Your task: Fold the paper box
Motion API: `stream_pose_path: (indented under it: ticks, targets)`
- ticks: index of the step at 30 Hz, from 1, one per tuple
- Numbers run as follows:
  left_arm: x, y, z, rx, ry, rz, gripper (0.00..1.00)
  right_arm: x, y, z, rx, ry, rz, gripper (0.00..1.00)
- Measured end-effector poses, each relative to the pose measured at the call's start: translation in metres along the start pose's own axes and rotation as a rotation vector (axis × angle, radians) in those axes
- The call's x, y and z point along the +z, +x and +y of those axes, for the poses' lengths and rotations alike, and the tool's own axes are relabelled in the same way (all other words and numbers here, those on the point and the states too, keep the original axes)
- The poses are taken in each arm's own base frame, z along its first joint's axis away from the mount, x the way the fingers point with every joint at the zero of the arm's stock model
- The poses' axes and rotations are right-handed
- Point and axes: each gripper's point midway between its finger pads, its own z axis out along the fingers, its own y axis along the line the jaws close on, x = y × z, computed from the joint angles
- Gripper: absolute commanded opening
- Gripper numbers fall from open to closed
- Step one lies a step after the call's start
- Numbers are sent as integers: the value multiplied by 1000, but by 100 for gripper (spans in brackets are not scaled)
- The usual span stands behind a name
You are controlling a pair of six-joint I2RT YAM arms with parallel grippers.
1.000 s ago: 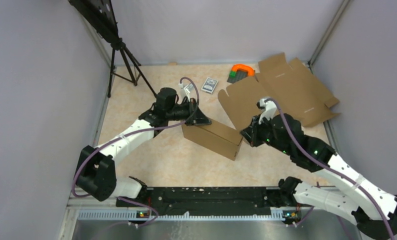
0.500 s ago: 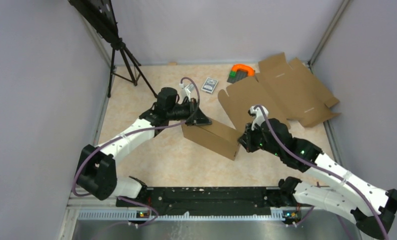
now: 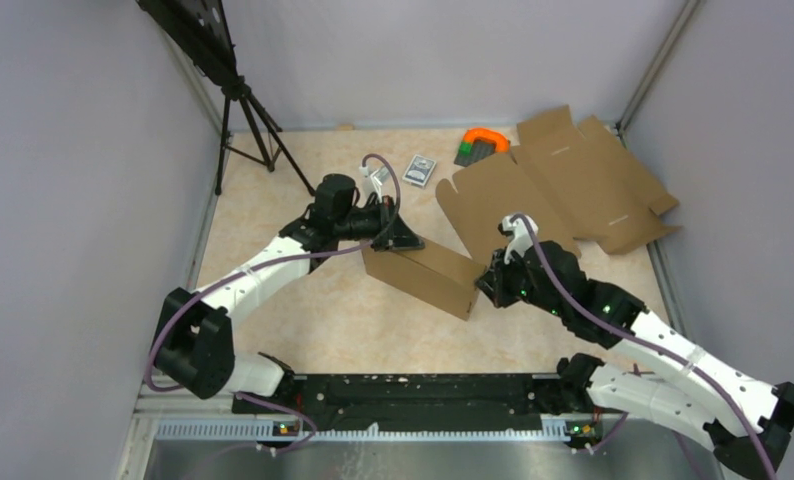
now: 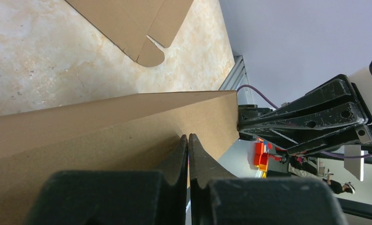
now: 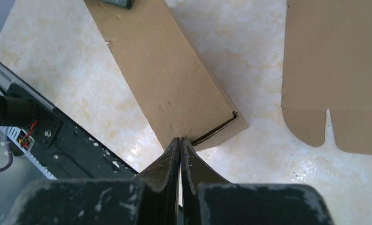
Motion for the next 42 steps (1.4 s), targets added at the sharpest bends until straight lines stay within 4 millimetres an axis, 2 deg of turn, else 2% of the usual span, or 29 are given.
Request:
stream_pose_path:
  ticks: [6,8,9,10,13,14,18,20,22,25,28,30,32,37,42]
  targets:
    - [1,0,0,-1,0,3,0,1,-4,0,-14,9,5,0]
    - [1,0,0,-2,1,6,0,-1,-10,0,-35,21,11,24]
    - [2,-1,-1,-3,0,7,0,-5,-14,0,-53,25,8,44]
    - [2,-1,-1,-3,-1,9,0,-7,-19,1,-60,23,-1,59]
    - [0,-3,-4,-5,-8,16,0,-19,-48,8,-139,10,-57,90]
    - [-1,-5,-7,0,-8,17,0,-21,-56,11,-155,3,-70,95]
    - [-8,-20,-23,53,-22,0,0,-18,-86,29,-268,-45,-92,97]
    - [-17,-31,-30,81,-36,-27,0,-9,-88,35,-310,-69,-75,98]
    - [-33,-42,-34,97,-49,-67,3,6,-81,37,-343,-87,-28,98]
    - [-70,-61,-24,86,-85,-163,19,24,-67,40,-370,-109,41,98]
    - [-105,-71,-1,59,-140,-259,35,40,-59,41,-381,-121,85,98]
    - [-120,-69,15,24,-174,-288,41,51,-53,41,-389,-120,115,98]
    - [-128,-64,28,-1,-209,-292,42,63,-48,41,-400,-119,152,99]
    - [-131,-51,41,-20,-259,-253,41,82,-34,38,-440,-129,214,99]
    - [-133,-39,48,-38,-298,-212,45,85,-30,43,-463,-167,227,99]
